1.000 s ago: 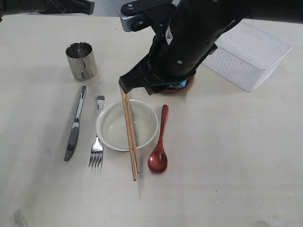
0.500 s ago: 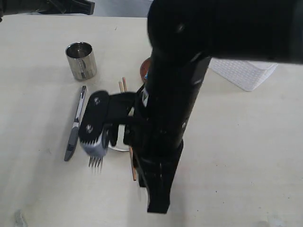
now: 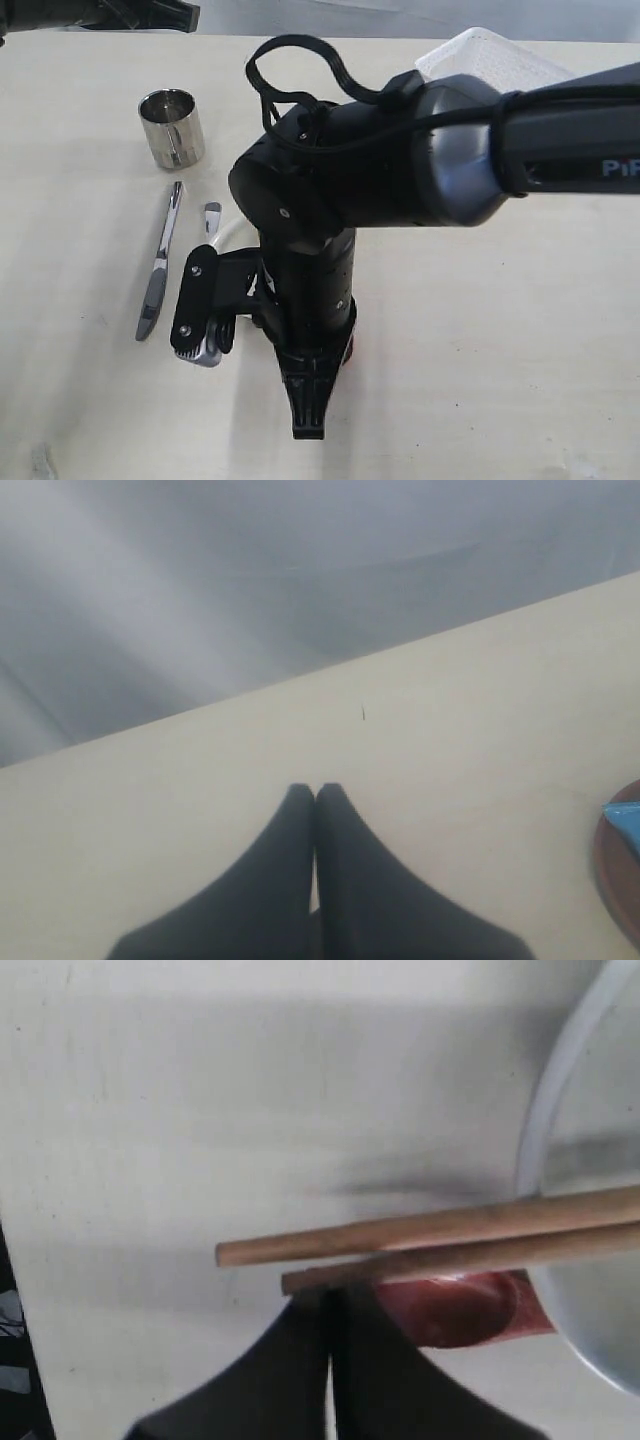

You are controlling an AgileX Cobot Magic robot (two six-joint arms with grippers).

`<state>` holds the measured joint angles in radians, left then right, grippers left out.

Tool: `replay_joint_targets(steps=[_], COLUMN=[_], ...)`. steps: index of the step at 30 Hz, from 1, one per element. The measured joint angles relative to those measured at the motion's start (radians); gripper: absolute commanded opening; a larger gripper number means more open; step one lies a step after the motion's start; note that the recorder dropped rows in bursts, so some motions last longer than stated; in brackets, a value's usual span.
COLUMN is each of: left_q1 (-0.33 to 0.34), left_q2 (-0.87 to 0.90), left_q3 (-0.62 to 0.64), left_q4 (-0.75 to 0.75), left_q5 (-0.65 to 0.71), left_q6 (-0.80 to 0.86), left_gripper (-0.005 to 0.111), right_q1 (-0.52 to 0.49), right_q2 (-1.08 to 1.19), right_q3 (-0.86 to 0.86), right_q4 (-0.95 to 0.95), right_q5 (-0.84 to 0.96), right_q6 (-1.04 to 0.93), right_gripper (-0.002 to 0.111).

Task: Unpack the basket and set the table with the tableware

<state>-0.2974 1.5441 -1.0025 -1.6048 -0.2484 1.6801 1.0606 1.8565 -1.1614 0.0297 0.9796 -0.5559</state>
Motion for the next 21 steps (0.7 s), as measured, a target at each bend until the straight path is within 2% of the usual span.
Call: replay_joint_targets(steps=[21], left_q1=[0.0], left_q2=[0.0], left_q3=[0.0], left_q4=[0.0], left_q5=[0.0], left_q6=[0.0], left_gripper=[0.0], right_q1=[0.0], right_q2=[0.006], right_q3=[0.0], right_q4=[0.098], right_q5=[-0.09], right_q6=[0.004], right_gripper=[0.0])
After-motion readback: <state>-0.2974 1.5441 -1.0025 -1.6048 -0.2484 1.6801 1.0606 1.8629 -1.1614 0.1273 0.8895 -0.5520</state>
